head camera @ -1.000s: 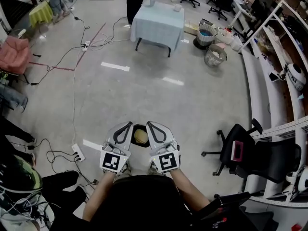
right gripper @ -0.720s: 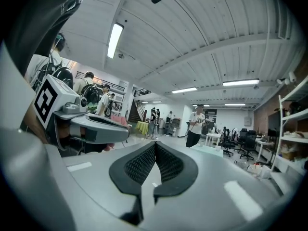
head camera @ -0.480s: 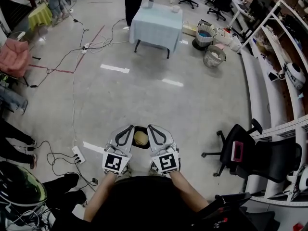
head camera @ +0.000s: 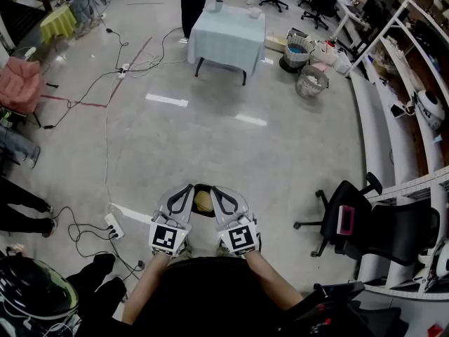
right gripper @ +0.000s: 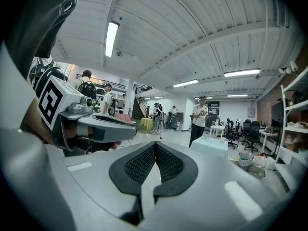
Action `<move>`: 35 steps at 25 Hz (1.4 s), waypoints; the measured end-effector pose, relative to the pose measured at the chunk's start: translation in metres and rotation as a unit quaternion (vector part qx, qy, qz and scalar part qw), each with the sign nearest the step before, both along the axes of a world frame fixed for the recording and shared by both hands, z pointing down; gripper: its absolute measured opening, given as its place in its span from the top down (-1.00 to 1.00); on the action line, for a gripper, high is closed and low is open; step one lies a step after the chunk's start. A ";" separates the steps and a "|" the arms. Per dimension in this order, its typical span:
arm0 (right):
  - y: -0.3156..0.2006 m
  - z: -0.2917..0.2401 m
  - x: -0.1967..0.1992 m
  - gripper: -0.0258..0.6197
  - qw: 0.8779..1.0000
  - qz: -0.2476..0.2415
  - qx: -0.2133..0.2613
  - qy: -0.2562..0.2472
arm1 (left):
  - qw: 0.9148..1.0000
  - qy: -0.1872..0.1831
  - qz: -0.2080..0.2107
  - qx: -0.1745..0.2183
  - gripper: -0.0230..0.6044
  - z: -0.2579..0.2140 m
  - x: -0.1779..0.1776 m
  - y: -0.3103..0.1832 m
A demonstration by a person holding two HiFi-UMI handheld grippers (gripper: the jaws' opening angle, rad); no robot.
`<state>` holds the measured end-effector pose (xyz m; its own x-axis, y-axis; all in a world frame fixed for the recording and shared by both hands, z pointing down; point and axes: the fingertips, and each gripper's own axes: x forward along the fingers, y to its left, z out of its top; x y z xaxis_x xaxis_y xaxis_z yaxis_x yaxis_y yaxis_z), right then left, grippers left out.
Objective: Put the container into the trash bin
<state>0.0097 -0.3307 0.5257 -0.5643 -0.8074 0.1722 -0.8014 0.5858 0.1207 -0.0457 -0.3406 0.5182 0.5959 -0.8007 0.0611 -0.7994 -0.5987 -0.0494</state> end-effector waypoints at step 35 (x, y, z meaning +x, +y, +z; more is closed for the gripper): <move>-0.005 -0.010 -0.003 0.89 1.000 -0.005 0.010 -0.005 | 1.000 -0.001 0.010 -0.009 0.98 0.006 0.007 -0.004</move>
<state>0.0063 -0.3355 0.5159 -0.5739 -0.8052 0.1492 -0.7970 0.5911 0.1242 -0.0383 -0.3449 0.5244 0.6118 -0.7872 0.0776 -0.7870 -0.6156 -0.0402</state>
